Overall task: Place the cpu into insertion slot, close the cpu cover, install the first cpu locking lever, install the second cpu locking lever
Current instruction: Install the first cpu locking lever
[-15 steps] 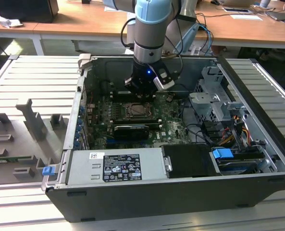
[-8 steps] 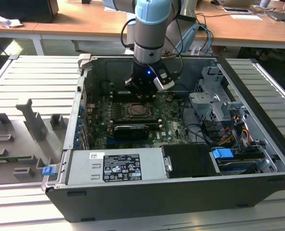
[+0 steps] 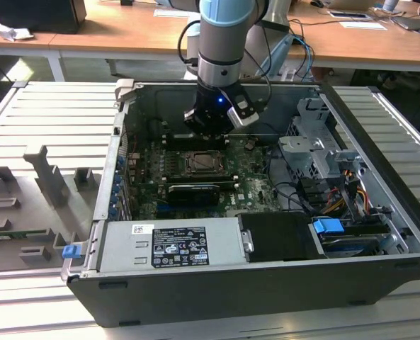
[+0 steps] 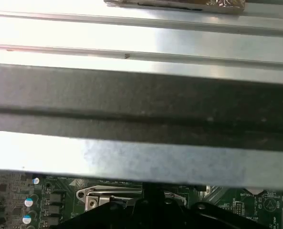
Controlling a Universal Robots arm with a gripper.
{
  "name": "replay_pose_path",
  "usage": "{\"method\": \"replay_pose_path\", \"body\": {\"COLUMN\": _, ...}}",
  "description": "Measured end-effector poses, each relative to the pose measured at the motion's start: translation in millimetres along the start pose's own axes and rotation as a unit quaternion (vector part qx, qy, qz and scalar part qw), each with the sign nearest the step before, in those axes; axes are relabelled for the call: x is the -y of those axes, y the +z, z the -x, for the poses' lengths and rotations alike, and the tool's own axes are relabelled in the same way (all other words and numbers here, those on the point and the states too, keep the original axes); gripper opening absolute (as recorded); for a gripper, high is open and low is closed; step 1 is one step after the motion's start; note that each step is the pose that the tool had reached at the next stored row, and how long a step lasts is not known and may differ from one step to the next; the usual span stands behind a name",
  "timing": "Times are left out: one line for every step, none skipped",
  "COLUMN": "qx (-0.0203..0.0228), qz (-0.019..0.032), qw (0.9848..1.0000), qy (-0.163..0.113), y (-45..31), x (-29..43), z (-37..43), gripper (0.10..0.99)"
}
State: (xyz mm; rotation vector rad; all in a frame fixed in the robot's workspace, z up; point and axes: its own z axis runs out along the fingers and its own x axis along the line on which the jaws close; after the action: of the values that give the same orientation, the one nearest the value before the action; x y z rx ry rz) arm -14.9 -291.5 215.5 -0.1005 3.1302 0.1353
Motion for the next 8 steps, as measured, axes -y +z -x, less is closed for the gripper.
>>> {"method": "replay_pose_path", "body": {"qx": 0.0, "qz": 0.0, "qw": 1.0, "qy": 0.0, "y": 0.0, "x": 0.6, "z": 0.0, "gripper": 0.106}}
{"method": "replay_pose_path", "body": {"qx": 0.0, "qz": 0.0, "qw": 1.0, "qy": 0.0, "y": -0.1, "x": 1.1, "z": -0.1, "gripper": 0.106}}
{"method": "replay_pose_path", "body": {"qx": 0.0, "qz": 0.0, "qw": 1.0, "qy": 0.0, "y": -0.1, "x": 1.6, "z": -0.1, "gripper": 0.106}}
{"method": "replay_pose_path", "body": {"qx": 0.0001, "qz": 0.0001, "qw": 1.0, "qy": 0.0, "y": -0.1, "x": 1.8, "z": -0.1, "gripper": 0.106}}
{"method": "replay_pose_path", "body": {"qx": 0.0, "qz": 0.0001, "qw": 1.0, "qy": 0.0, "y": -0.1, "x": 2.1, "z": -0.1, "gripper": 0.106}}
{"method": "replay_pose_path", "body": {"qx": 0.0, "qz": 0.0, "qw": 1.0, "qy": 0.0, "y": -0.1, "x": 2.3, "z": -0.1, "gripper": 0.106}}
{"method": "replay_pose_path", "body": {"qx": 0.0, "qz": 0.0, "qw": 1.0, "qy": 0.0, "y": -0.2, "x": 2.5, "z": -0.1, "gripper": 0.106}}
{"method": "replay_pose_path", "body": {"qx": 0.0, "qz": 0.0, "qw": 1.0, "qy": 0.0, "y": -0.2, "x": 2.7, "z": -0.2, "gripper": 0.106}}
